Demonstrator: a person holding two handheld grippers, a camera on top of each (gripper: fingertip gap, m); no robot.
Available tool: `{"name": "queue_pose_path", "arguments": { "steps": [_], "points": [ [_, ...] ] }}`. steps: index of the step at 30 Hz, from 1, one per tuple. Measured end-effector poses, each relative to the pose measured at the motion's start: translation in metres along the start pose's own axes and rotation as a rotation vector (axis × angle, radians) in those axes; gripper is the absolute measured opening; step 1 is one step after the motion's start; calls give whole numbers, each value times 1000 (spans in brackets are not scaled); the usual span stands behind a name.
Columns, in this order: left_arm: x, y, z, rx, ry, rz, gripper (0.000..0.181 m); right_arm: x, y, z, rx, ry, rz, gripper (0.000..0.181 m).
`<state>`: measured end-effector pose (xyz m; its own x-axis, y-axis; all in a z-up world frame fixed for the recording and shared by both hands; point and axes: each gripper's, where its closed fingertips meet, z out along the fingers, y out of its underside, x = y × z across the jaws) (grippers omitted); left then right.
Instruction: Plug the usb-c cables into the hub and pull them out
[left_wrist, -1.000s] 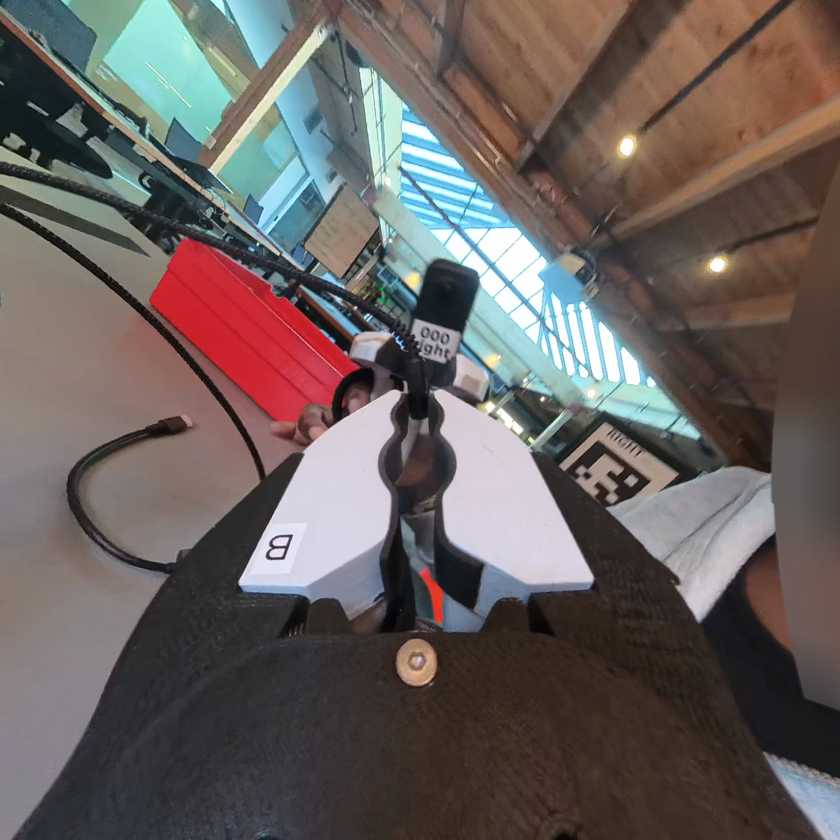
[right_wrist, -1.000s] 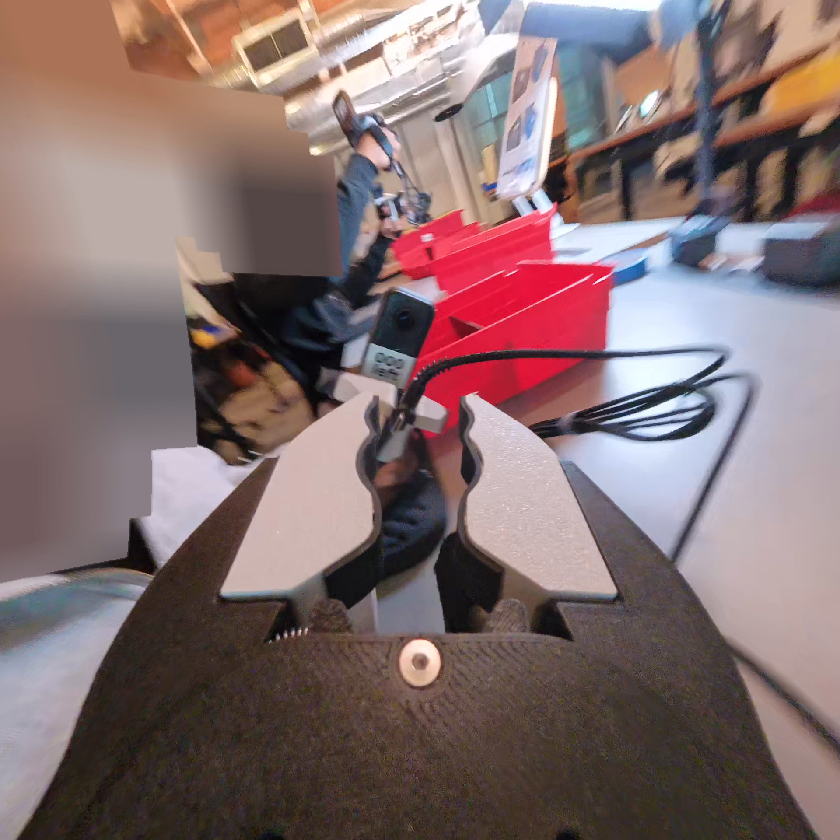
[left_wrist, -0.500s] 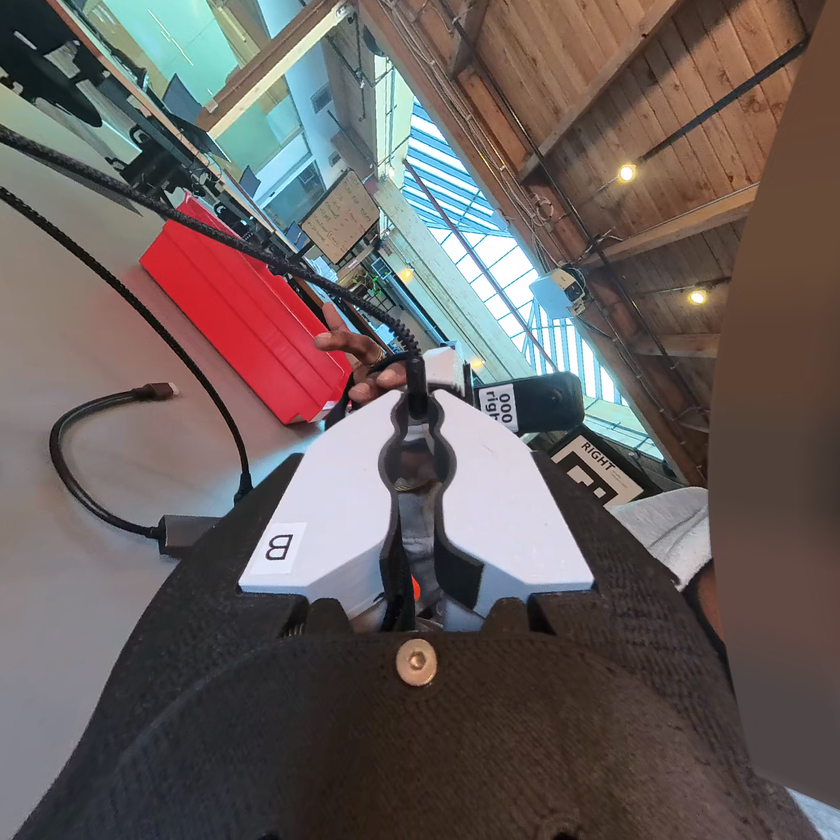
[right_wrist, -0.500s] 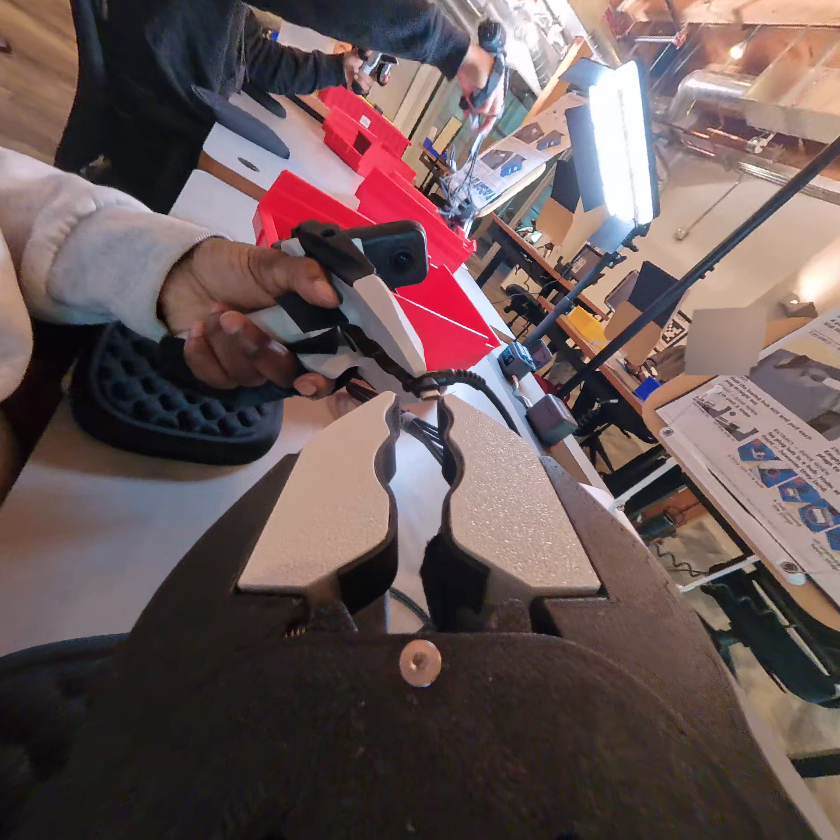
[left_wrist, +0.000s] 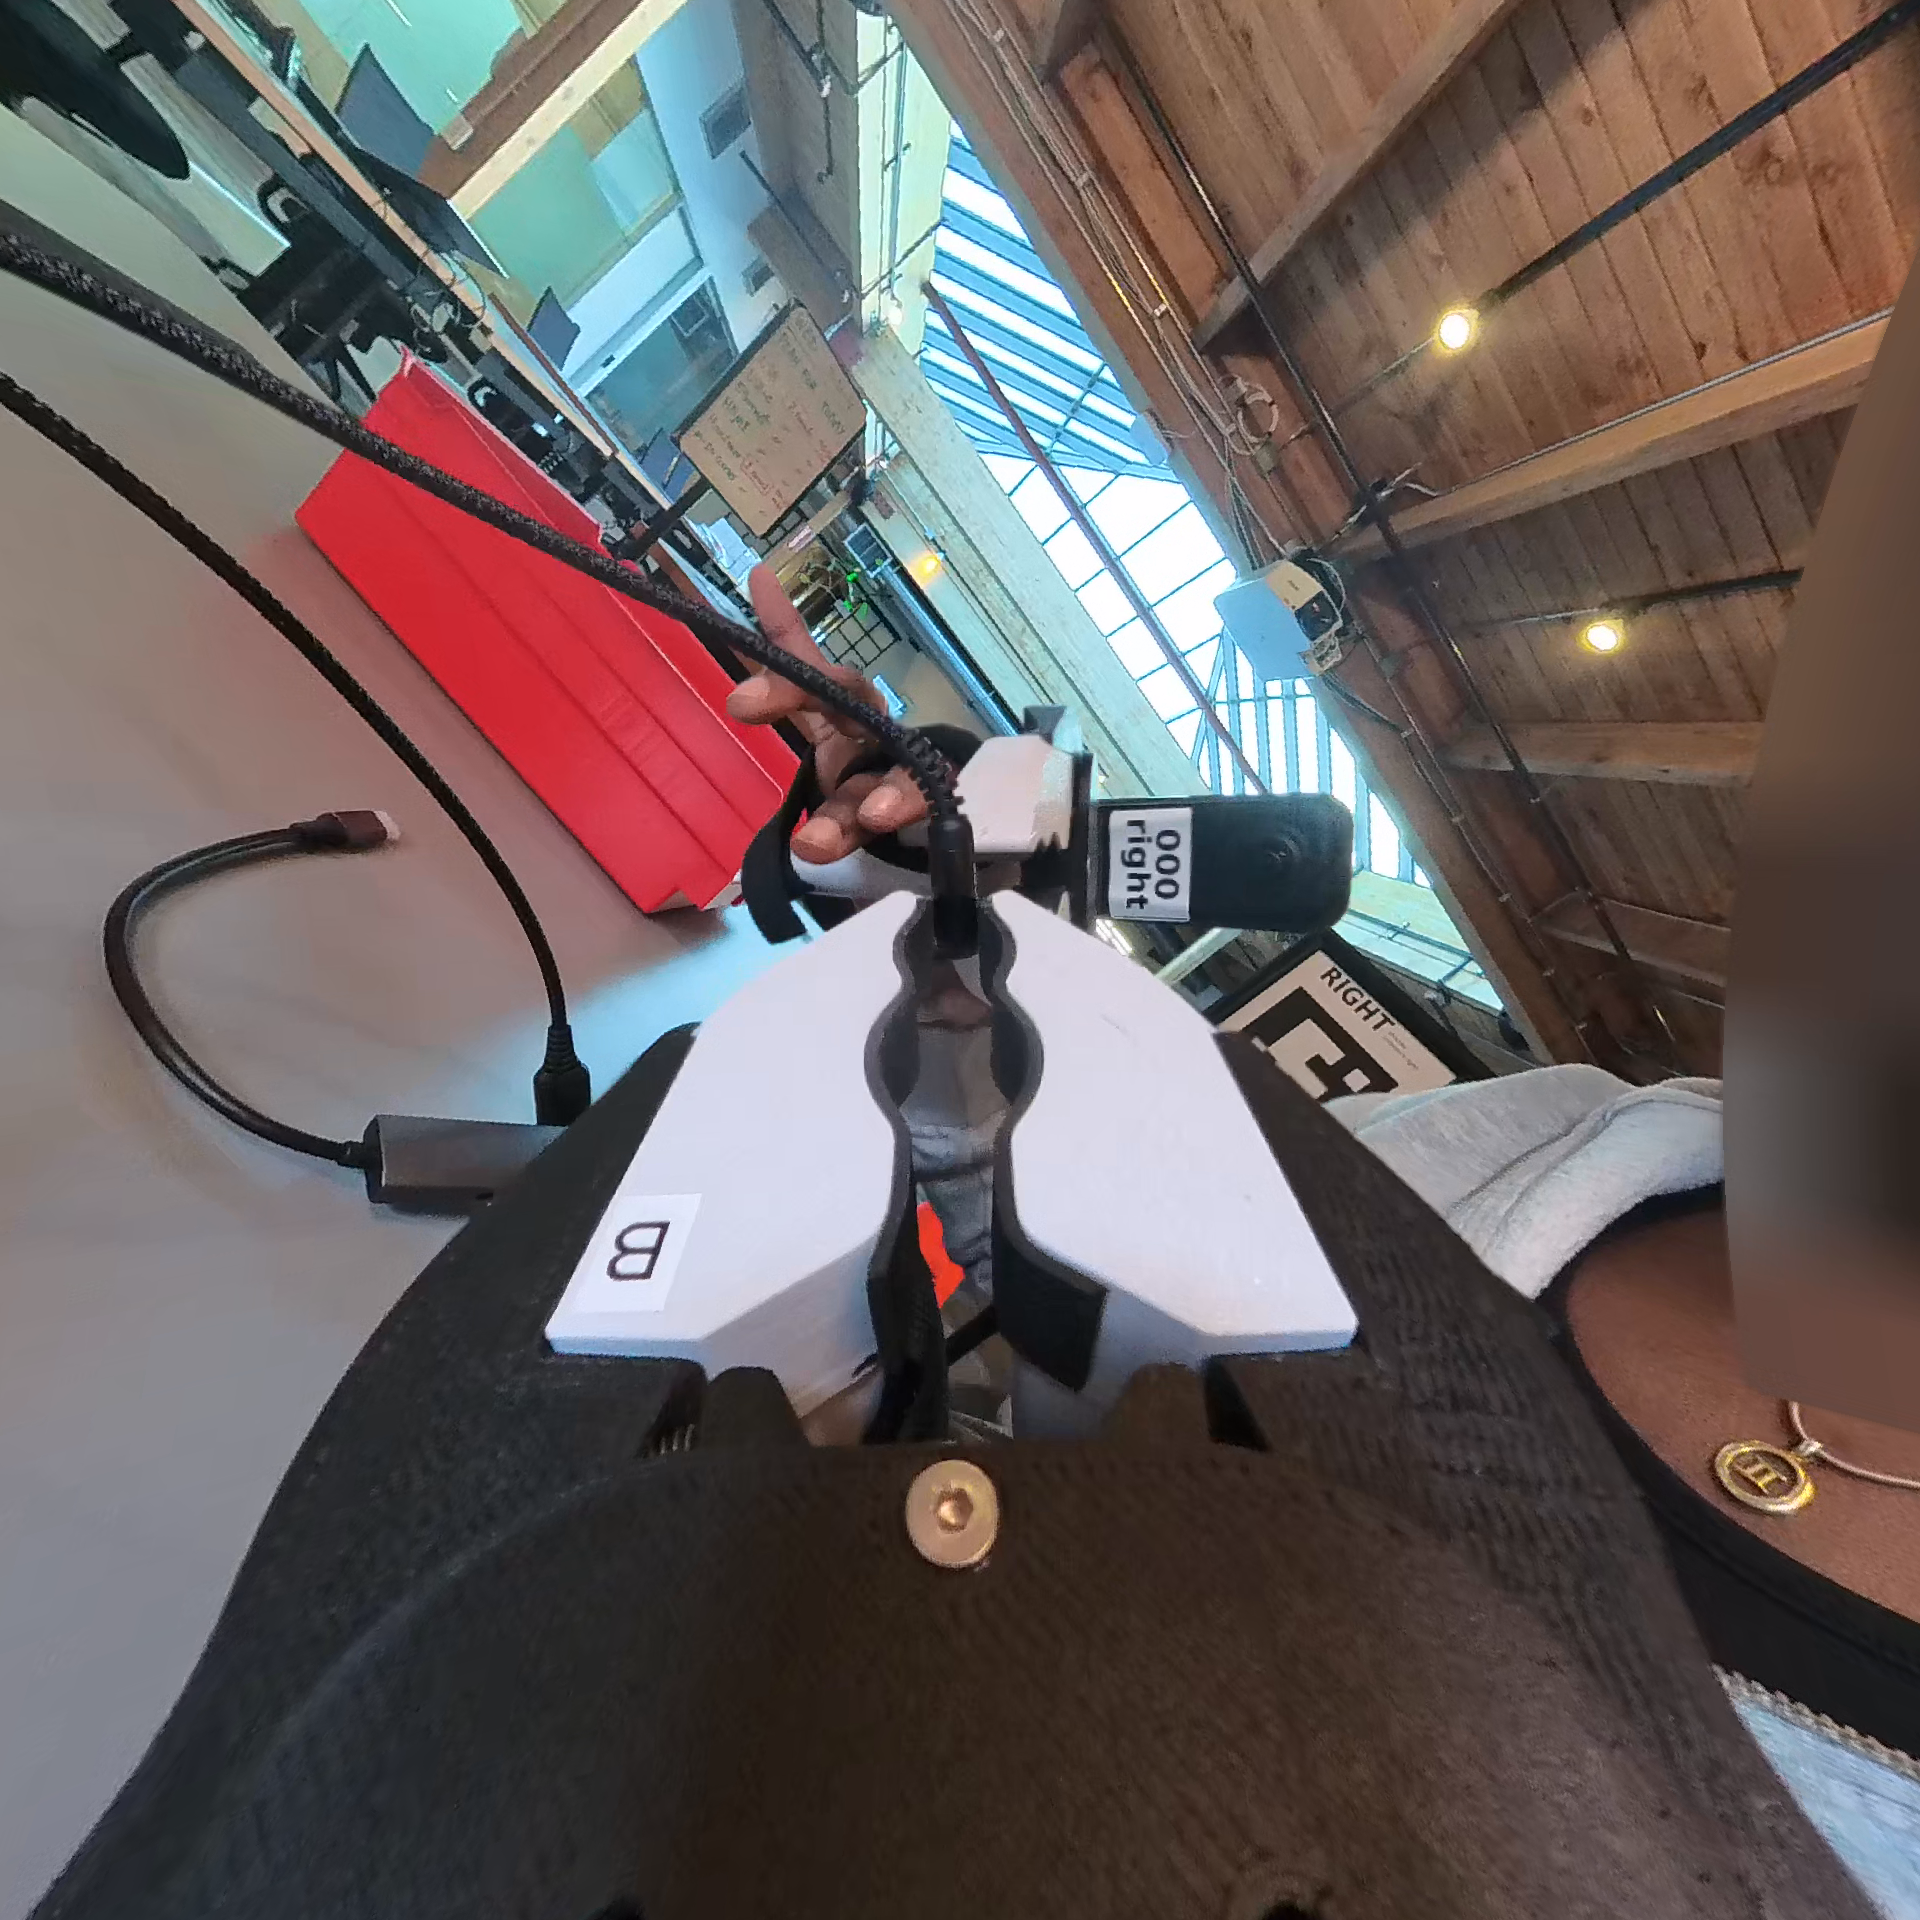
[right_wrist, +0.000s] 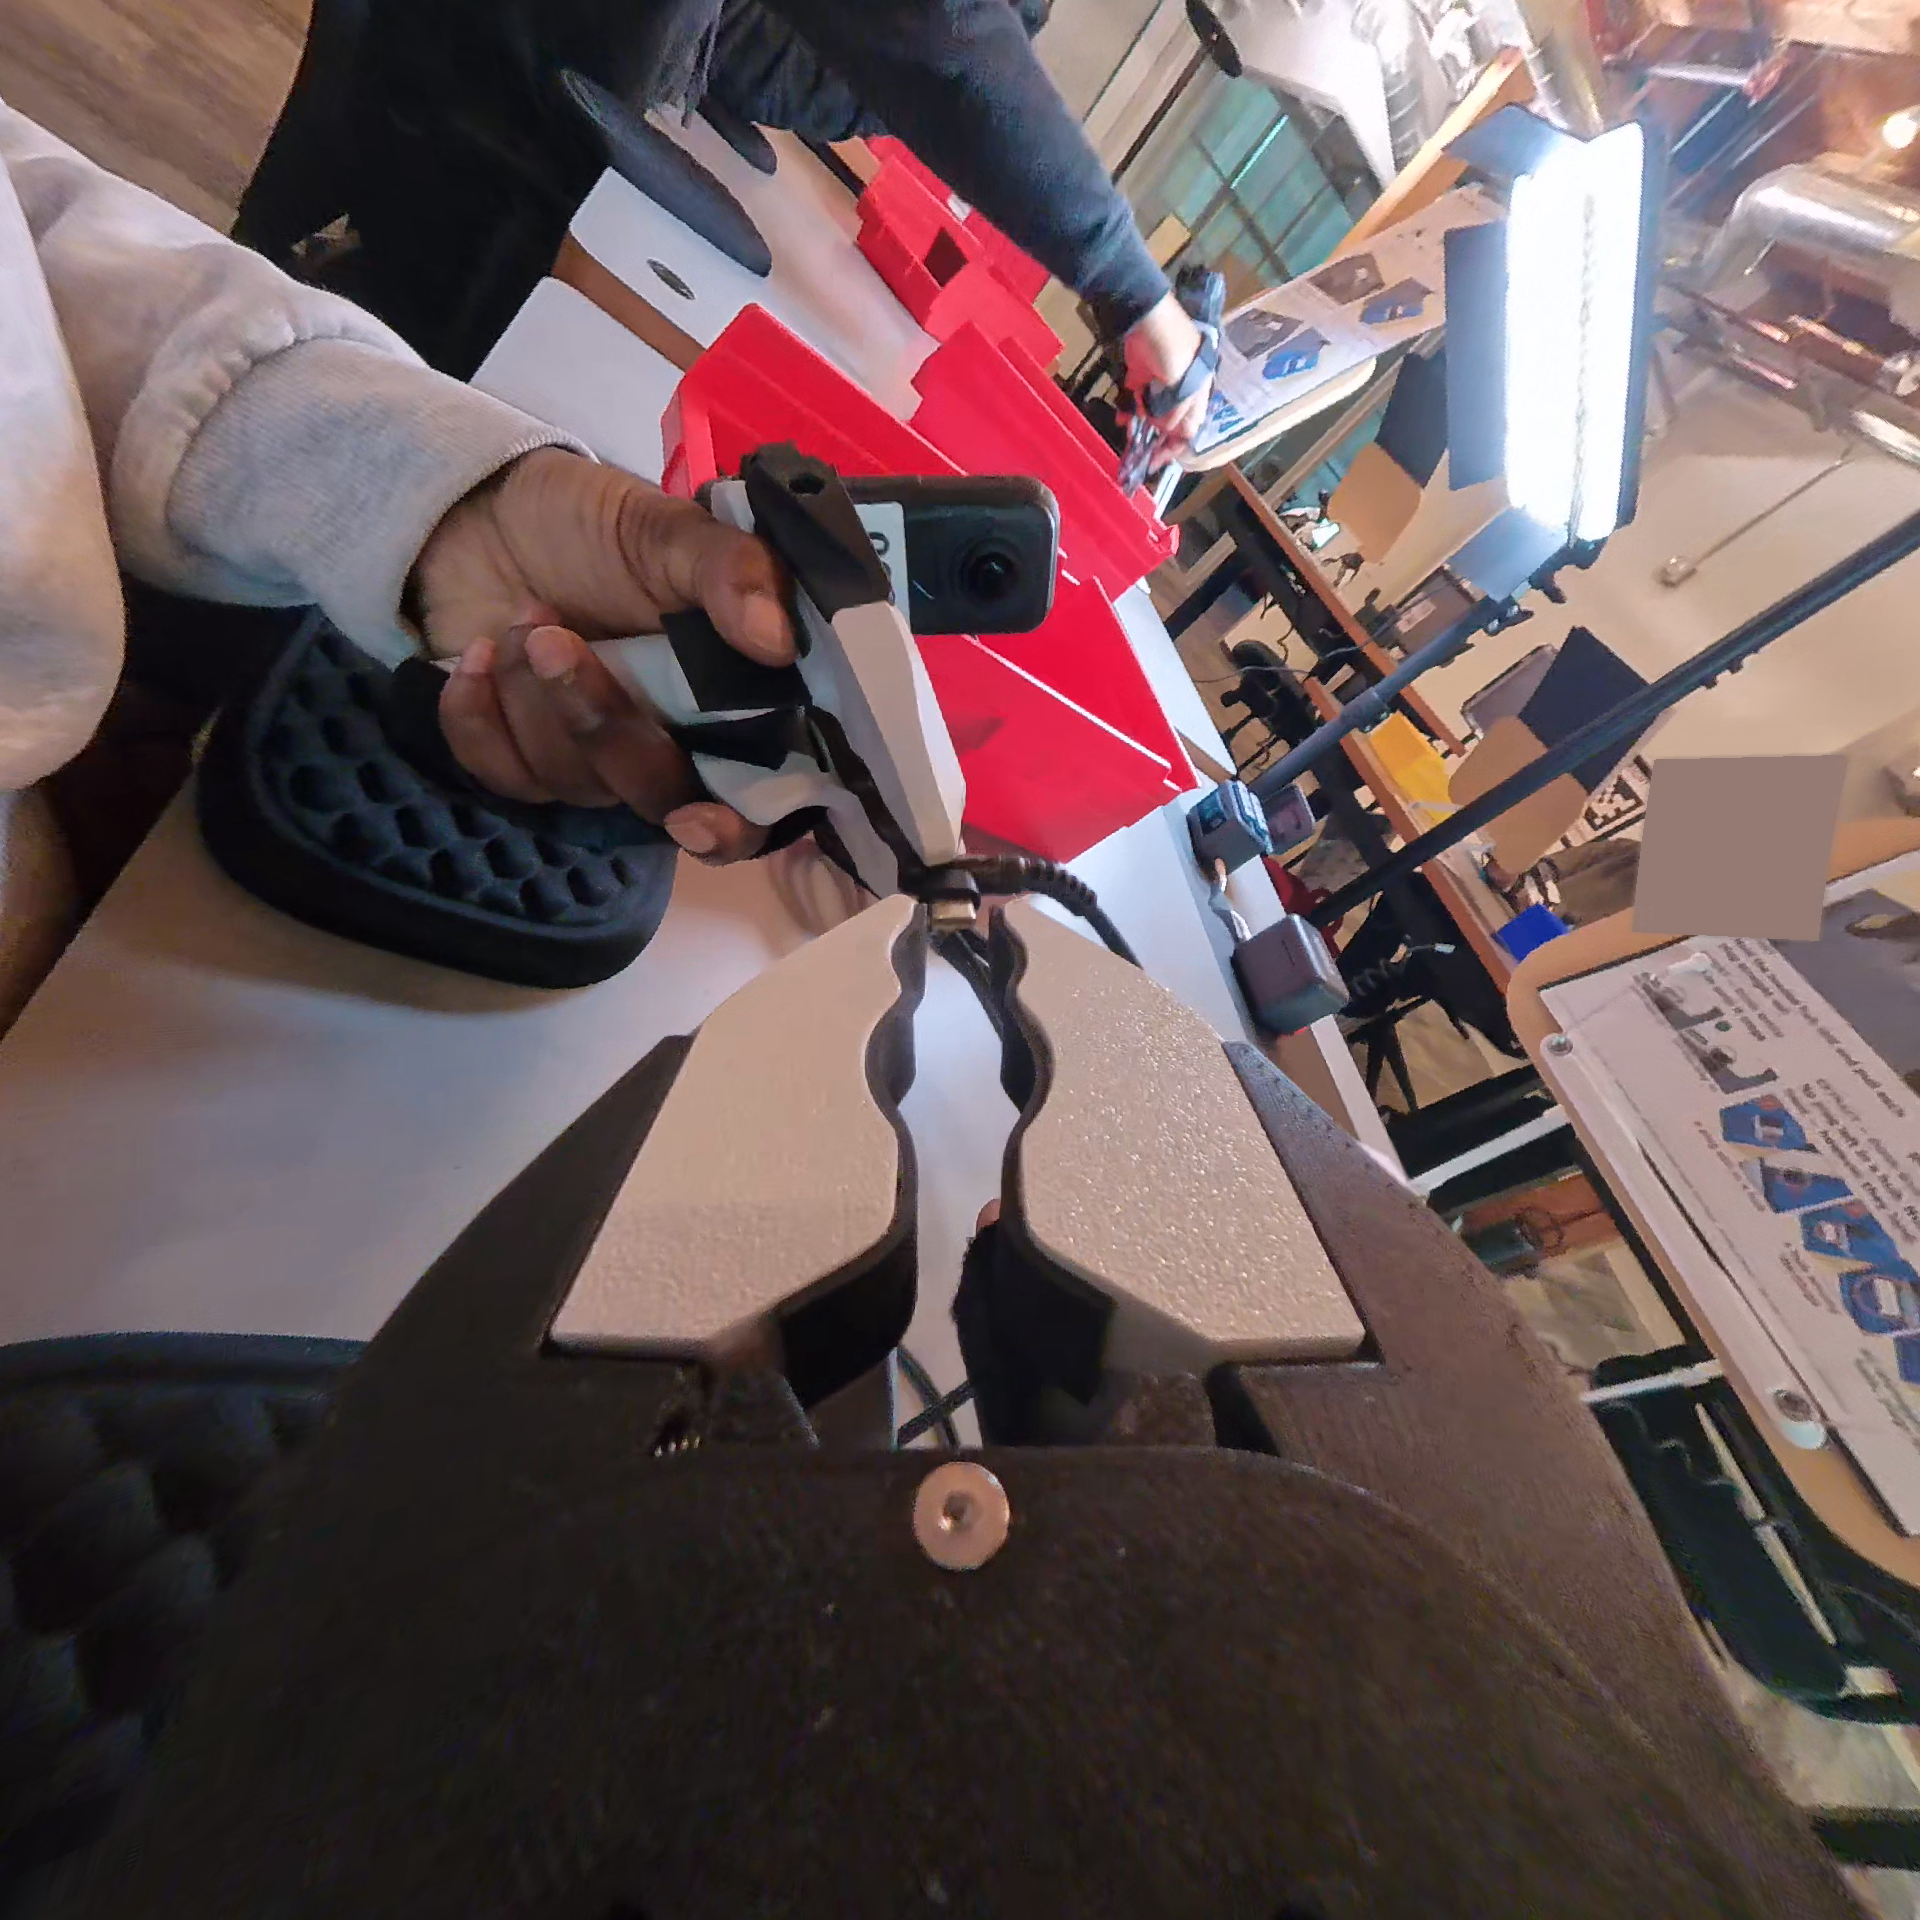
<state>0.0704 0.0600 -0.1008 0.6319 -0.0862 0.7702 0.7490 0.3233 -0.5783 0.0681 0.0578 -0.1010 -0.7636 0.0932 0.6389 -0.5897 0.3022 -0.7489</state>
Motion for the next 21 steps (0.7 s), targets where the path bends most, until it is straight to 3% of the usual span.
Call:
{"name": "queue_pose_path", "arguments": {
  "steps": [5, 8, 10, 13, 16, 18, 21],
  "points": [
    [-1, 2, 0, -6, -3, 6, 8, -3, 1, 1, -30, -41, 23, 8],
    [11, 1, 0, 14, 63, 97, 25, -1, -9, -2, 54, -61, 154, 8],
    [22, 2, -1, 12, 108, 227, 36, 1, -14, -4, 125, -76, 277, 7],
    [24, -1, -4, 25, 23, 552, 52, 3, -16, -9, 216, -101, 419, 8],
    [19, -2, -6, -18, -95, 780, 45, 2, -17, -11, 249, -98, 433, 8],
    [13, 0, -4, -62, -101, 618, 35, -1, -16, -10, 235, -76, 346, 7],
    [28, -6, -6, 3, 124, 185, 25, -12, -12, -4, 133, -64, 125, 7]
  ]
}}
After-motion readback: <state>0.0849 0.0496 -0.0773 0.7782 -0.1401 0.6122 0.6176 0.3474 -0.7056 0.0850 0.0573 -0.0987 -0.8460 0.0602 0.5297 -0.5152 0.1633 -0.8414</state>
